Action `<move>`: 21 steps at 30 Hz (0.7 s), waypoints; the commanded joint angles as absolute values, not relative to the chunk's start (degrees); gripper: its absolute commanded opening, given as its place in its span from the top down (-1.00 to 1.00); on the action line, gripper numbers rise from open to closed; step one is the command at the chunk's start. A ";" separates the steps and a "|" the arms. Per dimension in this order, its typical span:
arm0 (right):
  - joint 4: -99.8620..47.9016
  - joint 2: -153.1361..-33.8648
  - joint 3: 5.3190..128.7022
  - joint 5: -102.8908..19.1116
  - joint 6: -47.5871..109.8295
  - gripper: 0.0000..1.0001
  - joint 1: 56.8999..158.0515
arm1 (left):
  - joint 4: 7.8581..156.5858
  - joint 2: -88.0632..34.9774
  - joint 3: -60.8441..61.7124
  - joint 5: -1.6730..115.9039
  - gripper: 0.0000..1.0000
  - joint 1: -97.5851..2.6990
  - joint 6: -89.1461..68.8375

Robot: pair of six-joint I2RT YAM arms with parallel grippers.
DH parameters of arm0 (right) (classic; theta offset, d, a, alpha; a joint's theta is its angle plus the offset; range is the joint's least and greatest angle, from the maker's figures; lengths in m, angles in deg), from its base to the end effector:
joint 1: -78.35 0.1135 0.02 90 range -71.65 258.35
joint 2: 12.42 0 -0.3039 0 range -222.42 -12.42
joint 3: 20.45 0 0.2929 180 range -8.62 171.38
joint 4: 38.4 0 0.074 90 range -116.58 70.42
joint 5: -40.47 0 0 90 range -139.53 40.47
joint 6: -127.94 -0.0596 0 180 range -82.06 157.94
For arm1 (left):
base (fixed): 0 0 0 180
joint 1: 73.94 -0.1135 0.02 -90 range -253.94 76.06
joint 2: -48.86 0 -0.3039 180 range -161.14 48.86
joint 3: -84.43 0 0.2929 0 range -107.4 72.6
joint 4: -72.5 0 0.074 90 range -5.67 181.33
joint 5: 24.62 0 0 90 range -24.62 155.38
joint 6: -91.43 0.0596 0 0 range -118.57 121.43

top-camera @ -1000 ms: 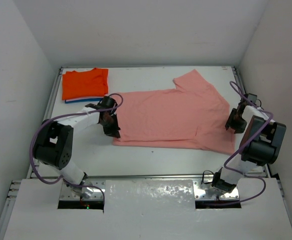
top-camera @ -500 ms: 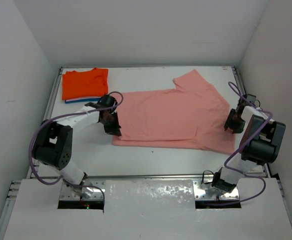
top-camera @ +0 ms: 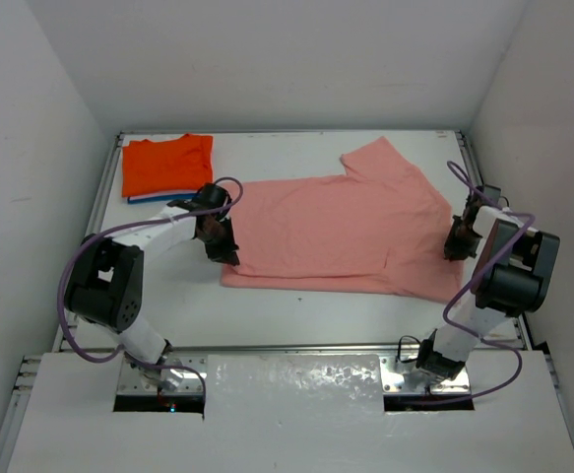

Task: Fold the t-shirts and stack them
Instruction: Fold the flattened tshirt in 1/3 of the way

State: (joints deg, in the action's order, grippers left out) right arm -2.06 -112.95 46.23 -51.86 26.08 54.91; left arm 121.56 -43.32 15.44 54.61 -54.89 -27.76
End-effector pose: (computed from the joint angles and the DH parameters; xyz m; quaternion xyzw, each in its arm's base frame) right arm 0.3330 -0.1470 0.1235 0.3020 0.9375 -0.0373 0.1691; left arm 0.3189 -0.1219 0.1756 -0.0725 0.9811 -0.1474 0.1023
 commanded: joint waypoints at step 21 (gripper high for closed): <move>3.04 -103.48 54.56 -58.58 26.25 1.00 54.97 | 122.64 -40.44 10.38 56.06 1.00 -54.69 -30.83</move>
State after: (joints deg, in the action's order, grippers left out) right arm 3.97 -106.13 50.90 -57.54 25.97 54.91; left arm 122.63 -43.27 13.27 54.92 -54.89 -29.64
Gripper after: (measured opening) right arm 0.002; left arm 0.007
